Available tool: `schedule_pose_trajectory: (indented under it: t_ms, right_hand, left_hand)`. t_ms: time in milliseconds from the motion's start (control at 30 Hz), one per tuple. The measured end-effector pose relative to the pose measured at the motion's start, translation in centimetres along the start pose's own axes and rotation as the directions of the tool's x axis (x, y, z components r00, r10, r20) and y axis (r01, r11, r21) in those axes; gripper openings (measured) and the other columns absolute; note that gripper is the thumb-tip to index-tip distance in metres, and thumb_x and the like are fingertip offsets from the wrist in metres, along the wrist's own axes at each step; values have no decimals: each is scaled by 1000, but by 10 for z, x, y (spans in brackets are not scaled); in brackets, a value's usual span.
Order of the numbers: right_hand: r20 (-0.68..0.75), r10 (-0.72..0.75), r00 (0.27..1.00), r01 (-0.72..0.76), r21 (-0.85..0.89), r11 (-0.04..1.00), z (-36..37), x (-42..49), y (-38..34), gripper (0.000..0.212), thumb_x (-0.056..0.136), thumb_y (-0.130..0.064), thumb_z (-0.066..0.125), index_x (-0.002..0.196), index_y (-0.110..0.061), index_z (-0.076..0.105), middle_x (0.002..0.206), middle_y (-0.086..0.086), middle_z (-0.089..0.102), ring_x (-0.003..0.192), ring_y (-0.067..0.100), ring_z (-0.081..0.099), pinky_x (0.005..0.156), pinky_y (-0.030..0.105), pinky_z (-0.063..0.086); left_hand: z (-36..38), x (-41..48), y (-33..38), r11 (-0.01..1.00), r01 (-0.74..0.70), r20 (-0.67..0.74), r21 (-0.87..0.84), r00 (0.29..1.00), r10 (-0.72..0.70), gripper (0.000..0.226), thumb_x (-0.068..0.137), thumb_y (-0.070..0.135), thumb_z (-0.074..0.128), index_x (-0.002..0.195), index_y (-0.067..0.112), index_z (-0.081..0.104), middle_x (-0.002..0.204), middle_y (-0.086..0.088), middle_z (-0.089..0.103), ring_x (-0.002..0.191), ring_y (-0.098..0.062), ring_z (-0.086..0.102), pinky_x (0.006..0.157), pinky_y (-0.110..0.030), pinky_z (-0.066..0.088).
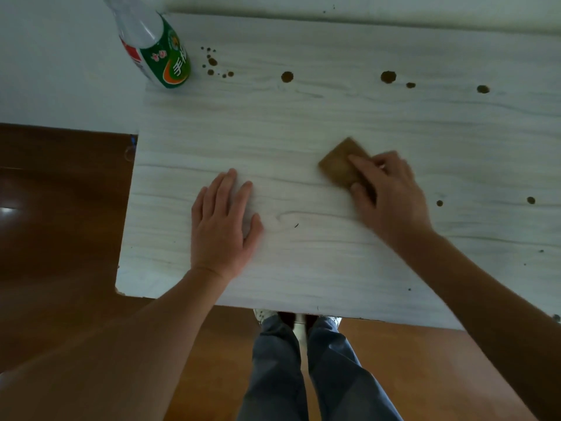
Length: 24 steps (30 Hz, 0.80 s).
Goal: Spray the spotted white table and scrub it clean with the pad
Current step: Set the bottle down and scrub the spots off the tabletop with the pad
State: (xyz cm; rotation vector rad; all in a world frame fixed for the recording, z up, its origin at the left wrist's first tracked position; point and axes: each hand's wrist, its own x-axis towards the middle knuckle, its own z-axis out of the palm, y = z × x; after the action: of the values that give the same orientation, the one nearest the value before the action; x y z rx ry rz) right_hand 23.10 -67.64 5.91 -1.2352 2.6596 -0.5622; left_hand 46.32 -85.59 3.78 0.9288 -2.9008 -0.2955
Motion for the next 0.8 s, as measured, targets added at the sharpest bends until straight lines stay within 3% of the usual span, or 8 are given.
schedule_pose_trajectory:
  t_ms: [100,200,367,500,667,800]
  right_hand:
    - [-54,168,984,-169,-22,985,-1,50,5,46,97,-32,53,141,-23,50,125,9,45,111,28,48,78,40,51]
    - [-58,216,975,-218,-21,976,15,92,-27,47,98,-31,50,144,-23,46,133,11,41,116,28,45,82,39,48]
    - [17,-53,998,52,40,998,37,71,-77,46,94,-28,56,139,-21,54,125,10,48,106,27,48,71,36,50]
    - [127,-301,945,291,92,952,31,12,-61,47,93,-28,60,139,-22,56,117,4,51,101,22,50,73,32,48]
    - [130,-223,966,219,47,975,6,10,-16,48,92,-29,62,140,-22,56,119,3,49,104,20,49,75,34,53]
    - [138,-154,978,153,14,988,8,57,-24,50,95,-31,58,143,-23,50,122,3,45,108,19,46,78,27,43]
  left_hand:
    - [1,0,0,1000,1,-4,-6,1000,-1,56,99,40,43,150,15,47,165,-12,35,154,-31,28,126,-51,22]
    - [1,0,0,1000,1,2,1,1000,-1,56,99,40,45,150,15,47,165,-12,34,154,-30,27,126,-51,22]
    - [1,0,-1,1000,3,9,14,1000,-3,57,100,42,44,151,17,45,166,-11,33,155,-29,26,127,-50,21]
    - [2,1,-1,1000,0,4,20,1000,0,58,100,44,41,151,17,45,165,-12,34,155,-30,27,126,-49,22]
    - [4,1,-3,1000,-7,-2,12,1000,7,58,100,43,43,151,16,46,165,-12,35,154,-31,29,125,-51,25]
    - [5,0,-3,1000,-10,-18,-2,1000,10,57,99,42,46,150,15,48,164,-13,36,154,-31,31,125,-51,26]
